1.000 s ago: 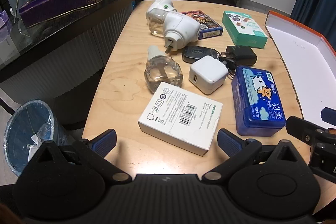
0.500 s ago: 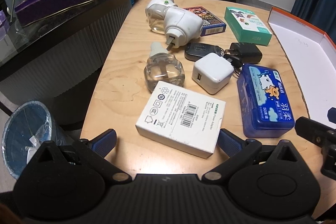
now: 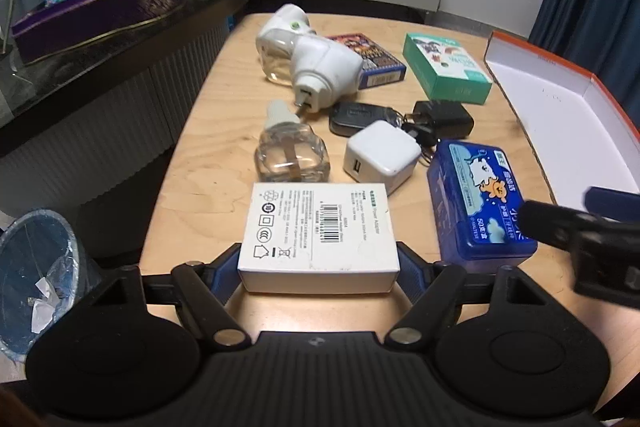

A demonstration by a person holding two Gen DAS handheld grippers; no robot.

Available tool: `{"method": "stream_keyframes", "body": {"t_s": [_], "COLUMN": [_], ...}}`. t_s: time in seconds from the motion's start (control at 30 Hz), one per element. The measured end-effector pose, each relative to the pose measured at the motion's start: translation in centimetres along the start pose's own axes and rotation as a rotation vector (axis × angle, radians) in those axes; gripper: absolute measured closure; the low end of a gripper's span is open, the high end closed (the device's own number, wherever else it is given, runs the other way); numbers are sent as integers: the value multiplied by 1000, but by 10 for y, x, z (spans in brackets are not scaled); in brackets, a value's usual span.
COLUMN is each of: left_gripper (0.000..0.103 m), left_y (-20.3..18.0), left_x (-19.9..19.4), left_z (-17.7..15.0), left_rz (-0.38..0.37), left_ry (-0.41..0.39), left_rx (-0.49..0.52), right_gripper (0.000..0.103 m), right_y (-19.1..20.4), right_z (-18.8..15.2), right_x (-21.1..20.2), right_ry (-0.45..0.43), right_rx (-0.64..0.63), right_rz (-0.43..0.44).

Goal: Organize rigid objects
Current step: 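Grasp the white barcode box with left tool while right tool grasps the blue tin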

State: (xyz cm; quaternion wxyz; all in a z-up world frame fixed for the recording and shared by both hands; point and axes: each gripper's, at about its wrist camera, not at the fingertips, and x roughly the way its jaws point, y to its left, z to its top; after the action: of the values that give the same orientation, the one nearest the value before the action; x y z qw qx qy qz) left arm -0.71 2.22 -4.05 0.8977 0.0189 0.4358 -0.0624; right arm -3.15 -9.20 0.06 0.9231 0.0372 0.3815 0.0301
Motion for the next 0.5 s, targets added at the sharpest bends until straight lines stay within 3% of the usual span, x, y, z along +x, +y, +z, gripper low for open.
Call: {"method": "stream_keyframes", "body": {"t_s": [0.13,0.23,0.5], "left_gripper": [24,24,24], "left_y": [6,13,22], "left_x": [-8,-10,-11], "left_z": [2,3,3], "left_rz": [28,33,47], "left_ry": [-23,-29,-34], "left_rx": [-18,-45,-88], "right_gripper": [14,14,8], "right_y": [12,22,25], "right_z": [11,16,24], "right_x": [17,34,59], "right_ry": [18,48,133], "right_rx": [-5,-13,69], "right_rz": [1,-58,9]}}
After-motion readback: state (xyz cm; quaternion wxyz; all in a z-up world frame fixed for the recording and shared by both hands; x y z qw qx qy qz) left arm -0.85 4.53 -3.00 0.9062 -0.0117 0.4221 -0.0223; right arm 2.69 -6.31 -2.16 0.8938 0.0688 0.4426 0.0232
